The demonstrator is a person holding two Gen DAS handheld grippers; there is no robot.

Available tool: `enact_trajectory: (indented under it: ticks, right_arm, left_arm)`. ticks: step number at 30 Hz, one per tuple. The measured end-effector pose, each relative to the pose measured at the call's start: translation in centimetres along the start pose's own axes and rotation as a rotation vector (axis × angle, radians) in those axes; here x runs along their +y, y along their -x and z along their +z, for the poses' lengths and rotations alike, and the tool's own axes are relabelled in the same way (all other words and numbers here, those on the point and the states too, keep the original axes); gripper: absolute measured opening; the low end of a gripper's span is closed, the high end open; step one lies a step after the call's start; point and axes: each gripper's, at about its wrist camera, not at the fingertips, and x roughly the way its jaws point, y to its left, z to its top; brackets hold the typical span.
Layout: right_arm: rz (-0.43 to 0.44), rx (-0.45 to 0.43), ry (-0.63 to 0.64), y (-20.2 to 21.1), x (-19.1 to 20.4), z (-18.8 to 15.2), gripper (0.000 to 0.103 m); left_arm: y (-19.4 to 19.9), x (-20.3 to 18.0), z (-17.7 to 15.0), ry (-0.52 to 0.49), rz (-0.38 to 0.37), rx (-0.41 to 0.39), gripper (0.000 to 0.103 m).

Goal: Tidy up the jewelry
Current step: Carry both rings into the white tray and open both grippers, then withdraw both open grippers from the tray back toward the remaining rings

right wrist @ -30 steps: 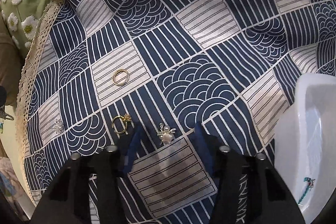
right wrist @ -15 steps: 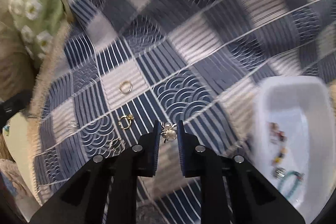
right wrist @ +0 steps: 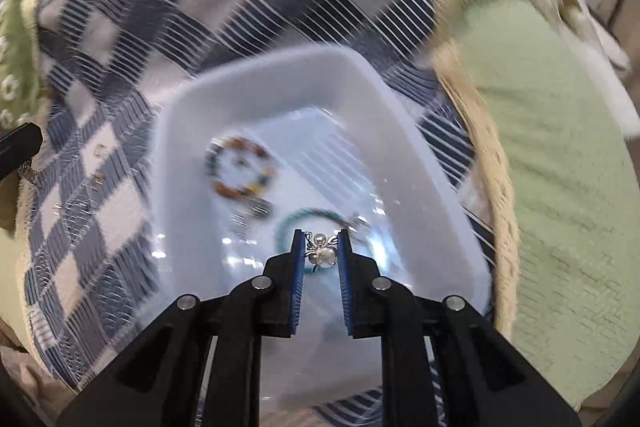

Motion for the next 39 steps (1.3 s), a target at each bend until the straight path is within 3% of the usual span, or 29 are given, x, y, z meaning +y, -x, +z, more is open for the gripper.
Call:
enact_trajectory:
  ticks: [8, 15, 26, 39]
  right_arm:
    - [0.061, 0.010, -0.045, -1.0, -3.1, -0.4, 0.017]
    - [0.086, 0.019, -0.045, -1.4, -3.4, -0.3, 0.017]
    - [0.115, 0.043, -0.023, -2.2, -2.4, -0.4, 0.017]
    - [0.049, 0.142, 0.025, -4.8, -1.3, -1.1, 0.018]
  left_arm:
    - [-8.4, -6.1, -0.6, -0.064, -0.025, 0.178, 0.017]
    - [-11.3, -7.7, -1.9, -0.108, 0.016, 0.247, 0.017]
    - [-8.6, -5.0, -1.8, -0.018, 0.023, 0.190, 0.018]
    - [-6.6, -2.7, -1.7, 0.017, 0.017, 0.157, 0.018]
